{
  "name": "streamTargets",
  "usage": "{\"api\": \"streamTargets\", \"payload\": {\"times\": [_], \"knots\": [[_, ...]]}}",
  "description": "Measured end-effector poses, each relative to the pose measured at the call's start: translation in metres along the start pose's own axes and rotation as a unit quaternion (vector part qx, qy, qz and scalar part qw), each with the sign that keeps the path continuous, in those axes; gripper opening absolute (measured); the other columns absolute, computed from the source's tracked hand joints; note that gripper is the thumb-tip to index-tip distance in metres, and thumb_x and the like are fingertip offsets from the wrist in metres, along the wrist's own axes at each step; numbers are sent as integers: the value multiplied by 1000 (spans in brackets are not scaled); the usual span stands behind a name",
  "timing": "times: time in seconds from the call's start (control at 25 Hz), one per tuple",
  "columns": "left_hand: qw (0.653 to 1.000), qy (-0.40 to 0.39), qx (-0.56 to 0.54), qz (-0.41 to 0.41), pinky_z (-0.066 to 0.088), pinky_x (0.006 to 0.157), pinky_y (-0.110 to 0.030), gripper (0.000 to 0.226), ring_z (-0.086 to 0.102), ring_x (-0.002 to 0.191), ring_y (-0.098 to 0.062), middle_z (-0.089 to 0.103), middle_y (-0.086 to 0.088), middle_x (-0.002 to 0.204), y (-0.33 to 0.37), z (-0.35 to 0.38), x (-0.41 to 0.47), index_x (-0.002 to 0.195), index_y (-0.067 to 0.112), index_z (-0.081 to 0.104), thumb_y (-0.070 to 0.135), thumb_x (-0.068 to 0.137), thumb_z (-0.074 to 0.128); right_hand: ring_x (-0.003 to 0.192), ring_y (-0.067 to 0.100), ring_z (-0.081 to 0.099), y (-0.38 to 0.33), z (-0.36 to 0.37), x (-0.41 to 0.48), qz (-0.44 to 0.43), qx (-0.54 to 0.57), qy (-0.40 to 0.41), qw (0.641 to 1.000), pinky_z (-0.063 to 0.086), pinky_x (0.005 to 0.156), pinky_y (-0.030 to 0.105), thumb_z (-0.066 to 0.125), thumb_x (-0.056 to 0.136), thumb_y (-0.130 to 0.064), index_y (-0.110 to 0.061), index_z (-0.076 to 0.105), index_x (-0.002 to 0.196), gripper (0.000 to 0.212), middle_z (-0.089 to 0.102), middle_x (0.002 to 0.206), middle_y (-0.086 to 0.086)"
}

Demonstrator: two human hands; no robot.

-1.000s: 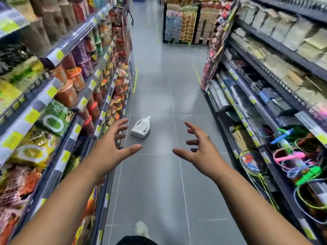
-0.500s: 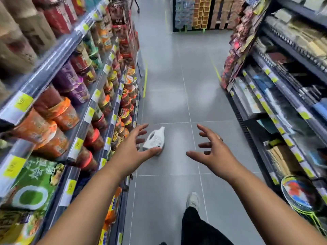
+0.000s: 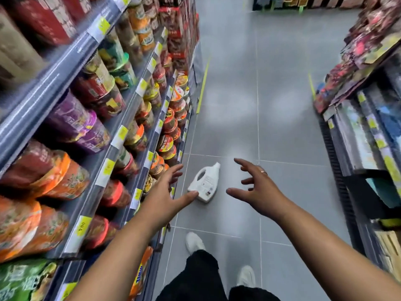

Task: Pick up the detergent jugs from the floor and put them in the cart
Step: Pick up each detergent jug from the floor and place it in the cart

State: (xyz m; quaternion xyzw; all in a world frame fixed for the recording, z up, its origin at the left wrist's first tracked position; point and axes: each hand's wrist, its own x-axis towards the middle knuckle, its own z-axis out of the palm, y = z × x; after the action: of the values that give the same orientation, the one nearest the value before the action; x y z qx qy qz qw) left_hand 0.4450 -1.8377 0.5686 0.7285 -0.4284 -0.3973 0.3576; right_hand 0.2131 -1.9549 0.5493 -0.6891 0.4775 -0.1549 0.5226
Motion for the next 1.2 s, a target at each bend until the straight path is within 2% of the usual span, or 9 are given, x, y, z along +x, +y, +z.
{"api": "streamTargets", "payload": {"times": [0.2,0.44,0.64,0.72,0.84,0.92,1.0,1.12,1.2], "knots": [[999,-4,-35,-14,38,112,-34,77,47,129,2,55,16,133,-27,-17,119,134,46,46,65,63,68,104,6,54,19,29,120,32,31,23,999,44,69,13,80,76,-33,-59,38,126,70,41,131,-8],[998,-28,-18,-50,37,110,-30,77,48,129,-1,56,11,135,-99,-11,262,139,39,46,59,68,69,104,3,53,81,73,243,85,72,49,993,41,74,12,78,79,-31,-55,38,129,68,40,130,-8],[997,-35,-32,-55,33,108,-22,69,44,122,18,55,19,128,-188,33,347,133,44,44,52,69,72,109,7,56,178,100,317,134,79,88,984,49,86,31,78,78,-36,-50,41,136,71,42,133,-8],[997,-28,-32,-61,34,109,-25,69,44,126,12,55,13,130,-232,56,377,136,39,45,47,72,70,110,8,56,225,117,344,142,82,87,983,47,83,29,78,78,-36,-49,39,138,73,41,133,-9],[997,-11,-23,-73,36,110,-29,73,48,129,-4,56,7,131,-299,85,411,133,40,46,57,66,70,110,8,55,290,144,378,148,79,75,983,45,80,26,79,77,-36,-48,38,139,75,39,132,-9],[997,-18,-4,-80,35,107,-27,75,48,128,-6,56,5,131,-348,108,435,132,41,44,61,63,70,110,9,54,337,164,401,151,75,66,983,44,80,25,79,77,-36,-48,38,139,75,38,132,-9],[995,-9,6,-99,36,105,-27,73,48,128,-9,56,2,132,-398,131,459,133,39,44,54,69,77,111,10,53,382,188,423,160,64,54,984,44,81,26,79,77,-36,-50,38,137,74,37,131,-9],[993,9,11,-113,36,105,-27,78,48,127,-11,55,-1,132,-473,163,494,137,35,45,56,67,70,110,10,52,451,224,460,152,59,50,985,47,86,32,79,77,-37,-58,36,128,70,36,130,-9],[992,-5,18,-125,37,105,-30,81,48,127,-13,53,-2,135,-520,183,509,139,35,44,58,65,68,110,12,50,496,245,480,153,57,48,985,47,90,34,78,77,-36,-55,35,132,72,33,130,-9]]}}
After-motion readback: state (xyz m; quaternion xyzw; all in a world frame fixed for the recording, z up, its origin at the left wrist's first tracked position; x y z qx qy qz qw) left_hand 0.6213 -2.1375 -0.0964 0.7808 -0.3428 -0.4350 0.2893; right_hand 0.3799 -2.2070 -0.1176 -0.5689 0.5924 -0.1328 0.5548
